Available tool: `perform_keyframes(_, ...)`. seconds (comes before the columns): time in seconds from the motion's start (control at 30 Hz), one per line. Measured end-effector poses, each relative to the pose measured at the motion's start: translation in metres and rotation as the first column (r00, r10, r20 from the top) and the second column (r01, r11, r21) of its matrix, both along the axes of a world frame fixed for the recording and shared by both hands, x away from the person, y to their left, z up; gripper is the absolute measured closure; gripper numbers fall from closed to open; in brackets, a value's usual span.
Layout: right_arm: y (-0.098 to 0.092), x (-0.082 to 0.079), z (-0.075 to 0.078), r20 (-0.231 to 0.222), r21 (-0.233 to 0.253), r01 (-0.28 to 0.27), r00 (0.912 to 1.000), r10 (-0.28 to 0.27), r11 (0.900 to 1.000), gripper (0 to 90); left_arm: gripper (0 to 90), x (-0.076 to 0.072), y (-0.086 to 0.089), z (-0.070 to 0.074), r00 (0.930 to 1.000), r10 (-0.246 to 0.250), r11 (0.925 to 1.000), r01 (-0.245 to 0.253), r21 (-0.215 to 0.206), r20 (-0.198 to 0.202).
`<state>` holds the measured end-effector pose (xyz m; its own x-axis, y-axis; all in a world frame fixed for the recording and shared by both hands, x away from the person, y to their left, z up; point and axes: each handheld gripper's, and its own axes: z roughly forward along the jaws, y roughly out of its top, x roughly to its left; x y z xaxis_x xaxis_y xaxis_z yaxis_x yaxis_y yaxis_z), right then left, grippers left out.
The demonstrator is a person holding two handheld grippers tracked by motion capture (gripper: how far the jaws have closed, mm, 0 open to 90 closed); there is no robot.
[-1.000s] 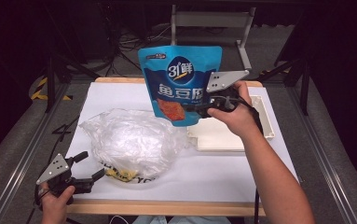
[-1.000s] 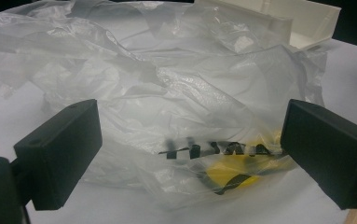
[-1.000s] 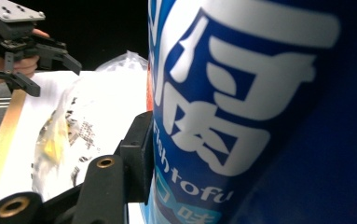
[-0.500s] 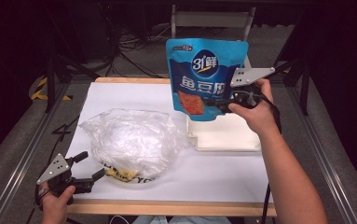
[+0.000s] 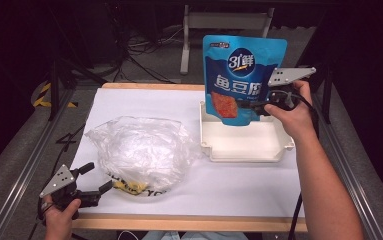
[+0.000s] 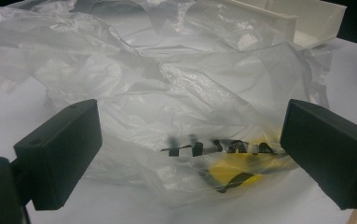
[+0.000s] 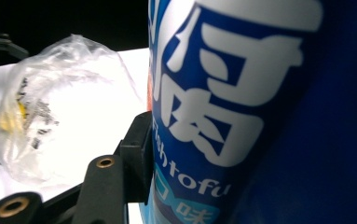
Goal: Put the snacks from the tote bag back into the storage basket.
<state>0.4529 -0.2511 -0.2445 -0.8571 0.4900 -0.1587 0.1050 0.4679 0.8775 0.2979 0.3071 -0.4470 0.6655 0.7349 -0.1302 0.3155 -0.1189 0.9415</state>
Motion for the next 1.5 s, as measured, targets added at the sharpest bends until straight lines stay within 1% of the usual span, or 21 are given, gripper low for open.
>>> perform_keyframes(0.03, 0.0, 0.0, 0.0, 0.0, 0.0, 0.0, 1.0, 0.0, 1.0, 50.9, 6.2, 0.0, 0.0, 0.0, 1.0, 0.0, 1.0, 0.0, 0.0, 0.0)
perform_keyframes(0.1, -0.007, 0.003, -0.001, -0.002, -0.002, 0.025, 0.9997, -0.025, 1.0, 50.9, 6.2, 0.0, 0.0, 0.0, 1.0, 0.002, 1.0, -0.002, 0.0, -0.002)
perform_keyframes(0.17, -0.012, 0.006, -0.002, 0.001, -0.006, 0.036, 0.9994, -0.036, 0.999, 50.9, 6.2, 0.0, 0.0, 0.0, 1.0, 0.001, 1.0, -0.001, 0.0, -0.004)
perform_keyframes(0.23, -0.016, 0.008, -0.004, -0.001, -0.019, 0.054, 0.9986, -0.054, 0.998, 51.0, 6.2, 0.0, 0.0, 0.0, 1.0, 0.002, 1.0, -0.002, 0.002, -0.005)
perform_keyframes(0.27, -0.018, 0.01, -0.005, 0.008, -0.025, 0.064, 0.998, -0.063, 0.998, 51.0, 6.2, 0.0, 0.0, -0.001, 1.0, 0.003, 1.0, -0.003, 0.001, -0.006)
perform_keyframes(0.4, -0.023, 0.013, -0.01, 0.0, -0.015, 0.079, 0.9969, -0.079, 0.997, 51.4, 6.2, 0.0, -0.001, -0.001, 1.0, 0.005, 1.0, -0.004, 0.004, -0.006)
perform_keyframes(0.47, -0.023, 0.014, -0.016, -0.006, -0.013, 0.082, 0.9966, -0.082, 0.997, 53.1, 6.2, 0.0, -0.001, -0.001, 1.0, 0.006, 1.0, -0.006, 0.007, -0.008)
perform_keyframes(0.57, -0.019, 0.017, -0.029, -0.025, -0.056, 0.082, 0.9962, -0.083, 0.995, 56.1, 6.2, 0.0, -0.001, -0.001, 1.0, 0.005, 1.0, -0.004, 0.009, -0.008)
perform_keyframes(0.63, -0.016, 0.019, -0.04, -0.038, -0.064, 0.077, 0.9961, -0.08, 0.995, 56.5, 6.2, 0.0, -0.001, -0.001, 1.0, 0.006, 0.9999, -0.006, 0.009, -0.008)
perform_keyframes(0.73, -0.015, 0.024, -0.054, -0.047, -0.044, 0.075, 0.9959, -0.077, 0.996, 56.4, 6.2, 0.0, -0.001, -0.001, 1.0, 0.007, 1.0, -0.007, 0.006, -0.007)
perform_keyframes(0.8, -0.014, 0.027, -0.06, -0.055, -0.033, 0.078, 0.9953, -0.08, 0.996, 56.3, 6.2, 0.001, -0.001, -0.002, 0.9999, 0.008, 1.0, -0.008, 0.001, -0.008)
perform_keyframes(0.9, -0.013, 0.03, -0.068, -0.063, -0.032, 0.082, 0.9944, -0.084, 0.996, 56.2, 6.2, 0.0, -0.001, -0.001, 0.9999, 0.007, 0.9999, -0.007, 0.009, -0.011)
perform_keyframes(0.93, -0.013, 0.03, -0.068, -0.063, -0.032, 0.082, 0.9944, -0.084, 0.996, 56.2, 6.2, 0.0, -0.001, -0.001, 0.9999, 0.007, 0.9999, -0.007, 0.009, -0.011)
perform_keyframes(1.2, -0.011, 0.034, -0.089, -0.089, -0.015, 0.089, 0.992, -0.089, 0.996, 55.9, 6.2, 0.001, -0.001, -0.002, 0.9999, 0.003, 1.0, -0.003, 0.009, -0.012)
perform_keyframes(1.23, -0.011, 0.034, -0.091, -0.089, -0.014, 0.092, 0.9917, -0.092, 0.996, 55.8, 6.2, 0.0, 0.0, -0.001, 0.9999, 0.002, 0.9998, -0.002, 0.017, -0.016)
perform_keyframes(1.3, -0.013, 0.035, -0.095, -0.093, -0.01, 0.098, 0.9908, -0.099, 0.995, 55.5, 6.2, 0.0, 0.0, -0.001, 0.9999, 0.002, 0.9998, -0.001, 0.018, -0.017)
perform_keyframes(1.37, -0.013, 0.035, -0.096, -0.095, -0.008, 0.099, 0.9905, -0.099, 0.995, 55.4, 6.2, 0.001, 0.0, -0.001, 0.9998, 0.003, 0.9999, -0.002, 0.017, -0.017)
perform_keyframes(1.5, -0.013, 0.035, -0.103, -0.105, -0.006, 0.098, 0.9896, -0.098, 0.995, 55.1, 6.2, 0.001, -0.001, -0.002, 0.9999, 0.003, 0.9999, -0.003, 0.014, -0.013)
